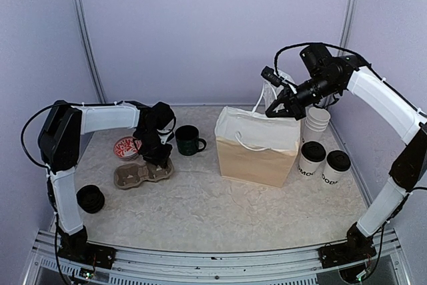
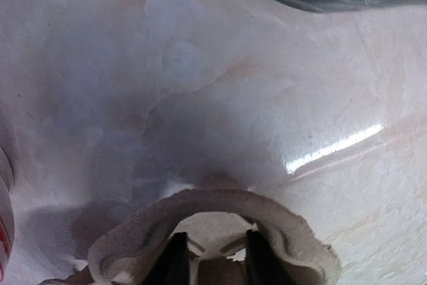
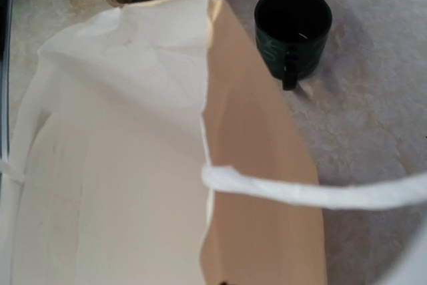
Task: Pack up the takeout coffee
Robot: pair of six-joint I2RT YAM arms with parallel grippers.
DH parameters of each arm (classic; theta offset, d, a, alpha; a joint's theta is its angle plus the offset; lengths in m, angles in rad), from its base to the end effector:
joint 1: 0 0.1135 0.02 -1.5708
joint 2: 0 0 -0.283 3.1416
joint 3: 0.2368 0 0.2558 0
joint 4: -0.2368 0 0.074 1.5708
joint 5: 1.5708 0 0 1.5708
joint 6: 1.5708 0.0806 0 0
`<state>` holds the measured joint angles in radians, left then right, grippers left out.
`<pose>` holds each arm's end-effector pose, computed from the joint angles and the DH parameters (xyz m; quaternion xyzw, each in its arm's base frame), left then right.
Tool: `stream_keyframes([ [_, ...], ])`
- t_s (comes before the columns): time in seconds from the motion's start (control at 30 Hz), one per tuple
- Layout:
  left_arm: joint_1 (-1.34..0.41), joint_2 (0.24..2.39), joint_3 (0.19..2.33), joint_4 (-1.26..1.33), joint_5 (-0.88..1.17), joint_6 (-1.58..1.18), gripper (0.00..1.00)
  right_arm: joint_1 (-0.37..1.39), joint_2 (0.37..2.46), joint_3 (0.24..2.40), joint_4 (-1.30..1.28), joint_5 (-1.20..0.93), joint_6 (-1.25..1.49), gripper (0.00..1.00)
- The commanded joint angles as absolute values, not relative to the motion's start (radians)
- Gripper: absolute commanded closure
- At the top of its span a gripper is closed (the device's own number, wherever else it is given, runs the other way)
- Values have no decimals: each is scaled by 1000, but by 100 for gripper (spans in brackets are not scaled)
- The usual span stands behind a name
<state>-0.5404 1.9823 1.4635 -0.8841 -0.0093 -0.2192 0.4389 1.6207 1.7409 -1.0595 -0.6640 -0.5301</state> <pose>0.3474 -0.2076 0.1493 0.1590 0.9837 -0.0268 0.0796 0.3002 0.1958 0.3746 -0.5081 0.7481 0.2961 0.3074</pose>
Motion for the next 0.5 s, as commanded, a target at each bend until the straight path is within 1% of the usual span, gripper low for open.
stream_keyframes([
  [0.0,-571,1851,1442,-941,-49,-86,63,454,1631,1774,-1097,-670,-525,100],
  [0.13,-552,1705,1355,-864,-16,35,51,454,1635,1779,-1096,-691,-529,100],
  [0.23,-540,1661,1298,-832,42,108,51,454,1634,1778,-1102,-694,-545,100],
  [0.47,-540,1672,1236,-847,-29,241,48,454,1623,1781,-1146,-722,-599,100],
])
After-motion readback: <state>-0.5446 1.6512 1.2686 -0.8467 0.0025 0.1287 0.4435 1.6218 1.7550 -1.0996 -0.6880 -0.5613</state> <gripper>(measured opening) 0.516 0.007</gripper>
